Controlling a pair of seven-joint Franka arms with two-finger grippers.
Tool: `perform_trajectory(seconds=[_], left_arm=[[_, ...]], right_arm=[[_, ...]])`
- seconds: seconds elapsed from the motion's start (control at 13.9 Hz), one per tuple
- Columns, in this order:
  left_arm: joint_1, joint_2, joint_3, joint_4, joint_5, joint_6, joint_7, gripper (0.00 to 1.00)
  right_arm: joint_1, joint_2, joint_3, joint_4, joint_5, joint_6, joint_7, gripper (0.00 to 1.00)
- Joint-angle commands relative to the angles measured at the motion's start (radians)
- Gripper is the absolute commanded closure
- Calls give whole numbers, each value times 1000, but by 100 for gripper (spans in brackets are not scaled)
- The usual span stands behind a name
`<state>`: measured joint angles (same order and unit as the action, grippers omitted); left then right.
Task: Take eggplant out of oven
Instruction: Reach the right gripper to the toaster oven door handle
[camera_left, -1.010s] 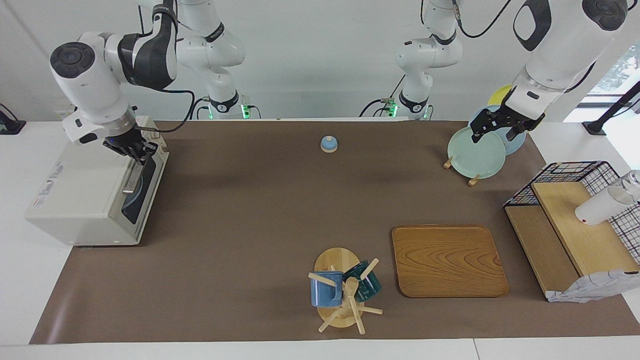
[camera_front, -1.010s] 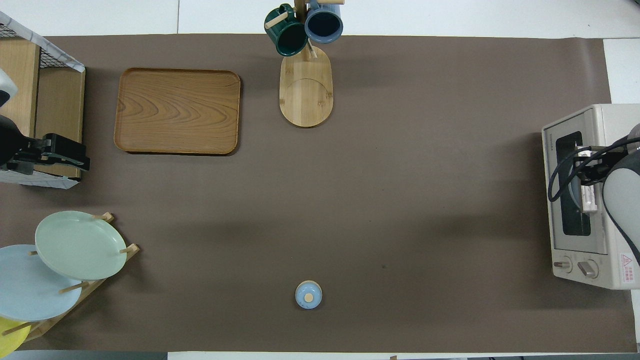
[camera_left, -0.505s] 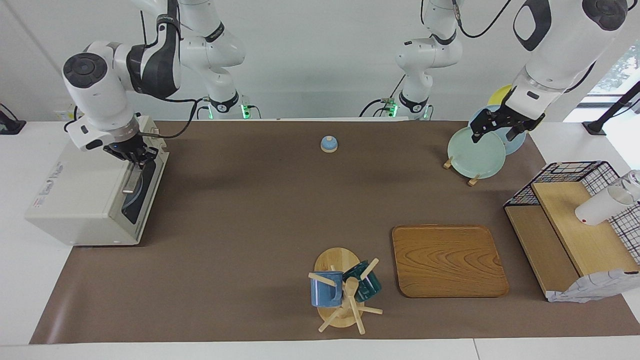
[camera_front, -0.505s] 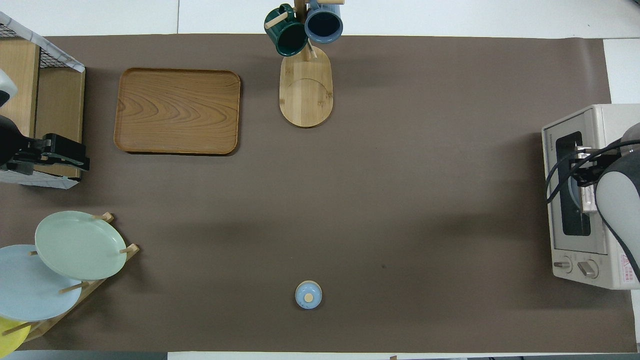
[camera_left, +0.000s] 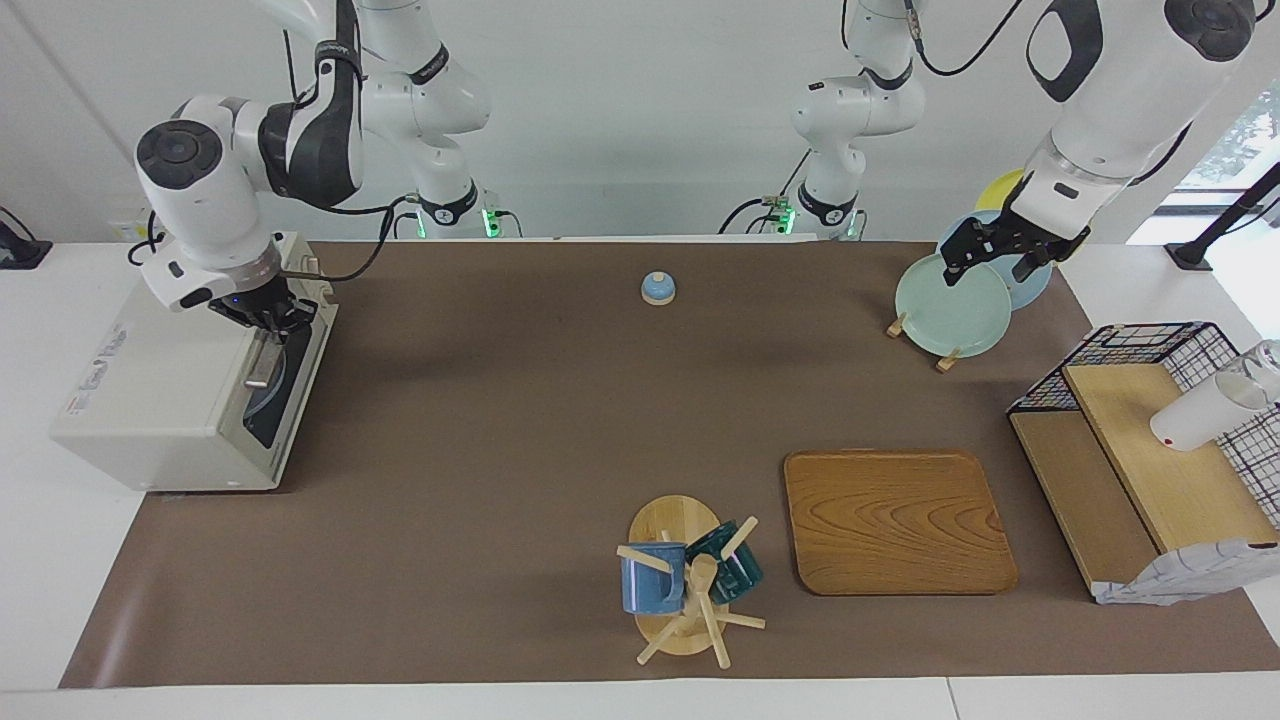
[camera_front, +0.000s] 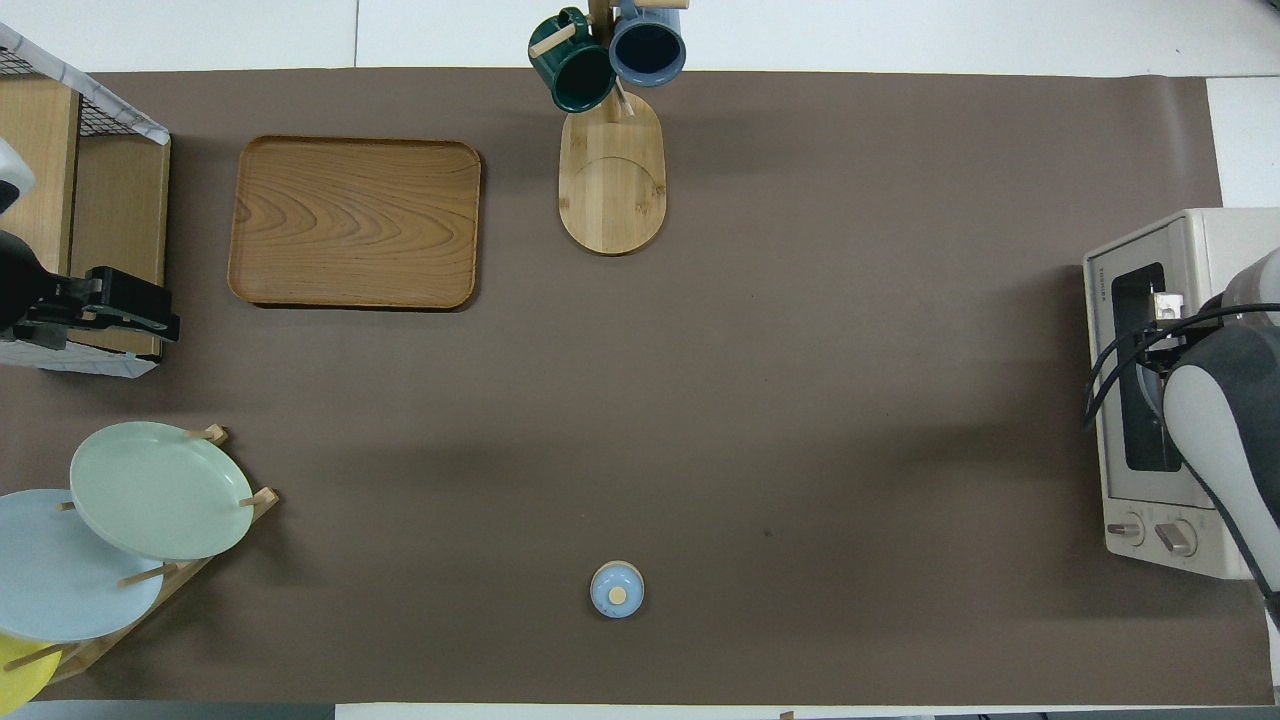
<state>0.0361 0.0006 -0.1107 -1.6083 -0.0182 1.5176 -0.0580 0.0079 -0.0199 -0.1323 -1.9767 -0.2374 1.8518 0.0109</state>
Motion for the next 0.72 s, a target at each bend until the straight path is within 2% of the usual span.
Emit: perform_trajectory(seconds=[0.0, 0.36, 0.65], left_arm=[[10, -24, -7, -24, 14, 10, 7, 0], [10, -24, -7, -24, 15, 12, 7, 0], [10, -24, -7, -24, 14, 10, 7, 0]], right_arm=[[-16, -28, 10, -42, -19, 21, -32, 100], [-16, -32, 10, -62, 0, 27, -48, 100], [-9, -29, 10, -131, 79, 122, -48, 100]])
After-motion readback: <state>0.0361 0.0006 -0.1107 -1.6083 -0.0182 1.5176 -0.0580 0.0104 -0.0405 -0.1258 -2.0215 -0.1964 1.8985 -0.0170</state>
